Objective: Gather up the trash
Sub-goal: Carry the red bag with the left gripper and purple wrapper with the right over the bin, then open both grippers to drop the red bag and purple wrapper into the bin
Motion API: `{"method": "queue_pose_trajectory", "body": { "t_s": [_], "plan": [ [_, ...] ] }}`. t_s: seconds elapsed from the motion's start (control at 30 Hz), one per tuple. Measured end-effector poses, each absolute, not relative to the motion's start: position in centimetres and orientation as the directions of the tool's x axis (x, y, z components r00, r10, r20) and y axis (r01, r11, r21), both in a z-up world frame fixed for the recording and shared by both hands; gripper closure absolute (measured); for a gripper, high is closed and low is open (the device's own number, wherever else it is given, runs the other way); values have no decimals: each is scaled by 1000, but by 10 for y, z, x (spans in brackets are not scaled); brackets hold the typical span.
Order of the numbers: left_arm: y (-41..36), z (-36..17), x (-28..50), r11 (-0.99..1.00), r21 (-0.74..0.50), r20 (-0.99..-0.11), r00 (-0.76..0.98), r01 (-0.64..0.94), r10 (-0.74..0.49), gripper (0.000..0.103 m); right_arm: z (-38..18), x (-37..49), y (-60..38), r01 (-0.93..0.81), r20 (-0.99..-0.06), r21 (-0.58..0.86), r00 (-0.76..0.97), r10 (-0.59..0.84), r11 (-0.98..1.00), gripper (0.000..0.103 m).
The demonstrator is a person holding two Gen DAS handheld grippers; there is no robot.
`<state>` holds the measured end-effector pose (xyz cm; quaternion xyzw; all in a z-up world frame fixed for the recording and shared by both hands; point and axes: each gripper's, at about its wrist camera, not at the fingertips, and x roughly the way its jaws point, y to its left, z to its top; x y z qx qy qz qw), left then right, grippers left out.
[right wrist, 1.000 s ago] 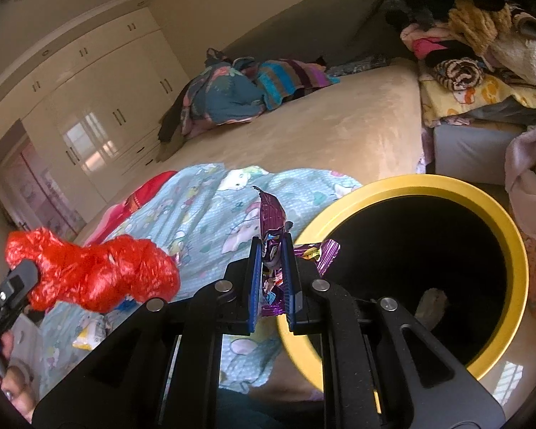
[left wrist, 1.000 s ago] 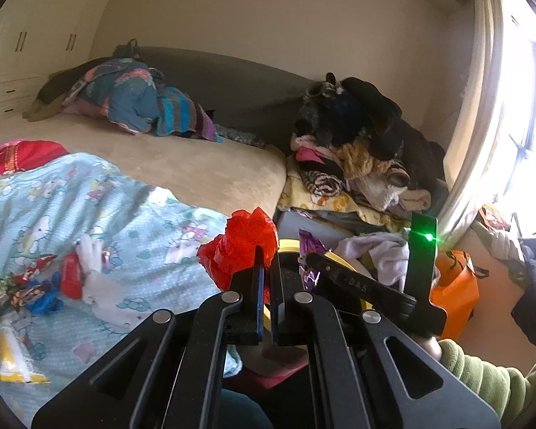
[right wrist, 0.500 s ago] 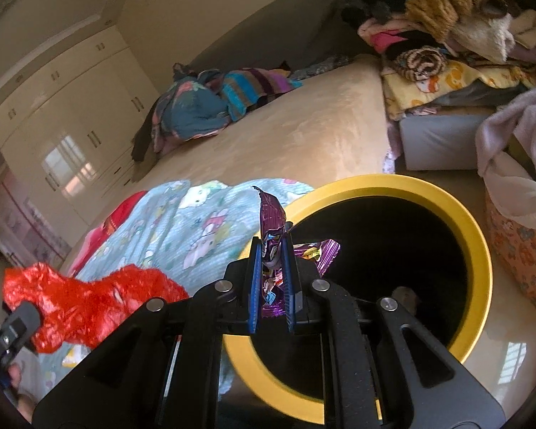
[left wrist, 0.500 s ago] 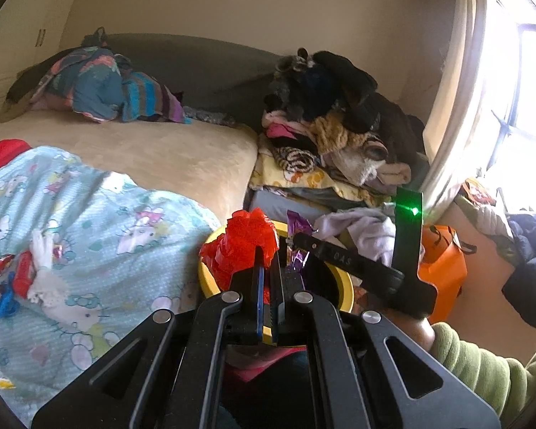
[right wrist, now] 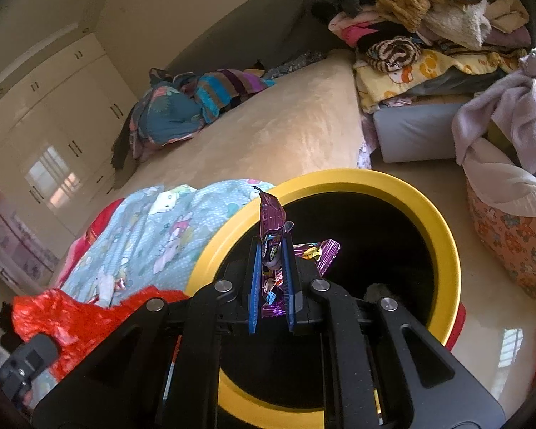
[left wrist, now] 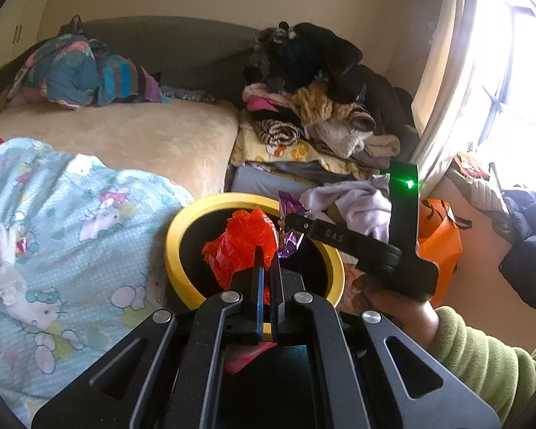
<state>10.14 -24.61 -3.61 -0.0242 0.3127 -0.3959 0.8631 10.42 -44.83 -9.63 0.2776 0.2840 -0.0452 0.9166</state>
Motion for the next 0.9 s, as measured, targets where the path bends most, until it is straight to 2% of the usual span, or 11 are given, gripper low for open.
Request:
{"method": "queue_pose_trajectory", "body": {
  "t_s": [0.27,0.33,0.4,0.47,0.53,0.67,0.73,0.9],
  "plan": [
    [-261,-61,120,689,-309,-571,451,656,-686,100,-110,109,-456,284,-590,483,804,68,829,92],
    [-262,-70,127,703,-321,-596,441,635,-671,100,-114,109,-456,300,-602,482,796,63,823,77],
    [-260,-79,132,725,-323,-619,444,609,-648,94,-118,110,-456,313,-615,469,787,51,826,70],
    [-256,-82,134,735,-320,-626,448,598,-638,63,-120,110,-455,324,-622,458,782,38,828,63],
    [-253,-84,135,736,-324,-627,448,594,-637,60,-122,110,-456,327,-627,456,778,38,828,58],
    [-245,-85,137,754,-331,-631,461,567,-624,55,-125,110,-458,349,-645,458,764,35,818,56],
    [-238,-82,136,766,-334,-626,479,549,-616,54,-127,112,-456,350,-659,456,751,46,818,49],
    [-211,-66,137,792,-339,-592,539,508,-599,49,-139,125,-432,298,-710,463,689,147,835,45]
  ]
}}
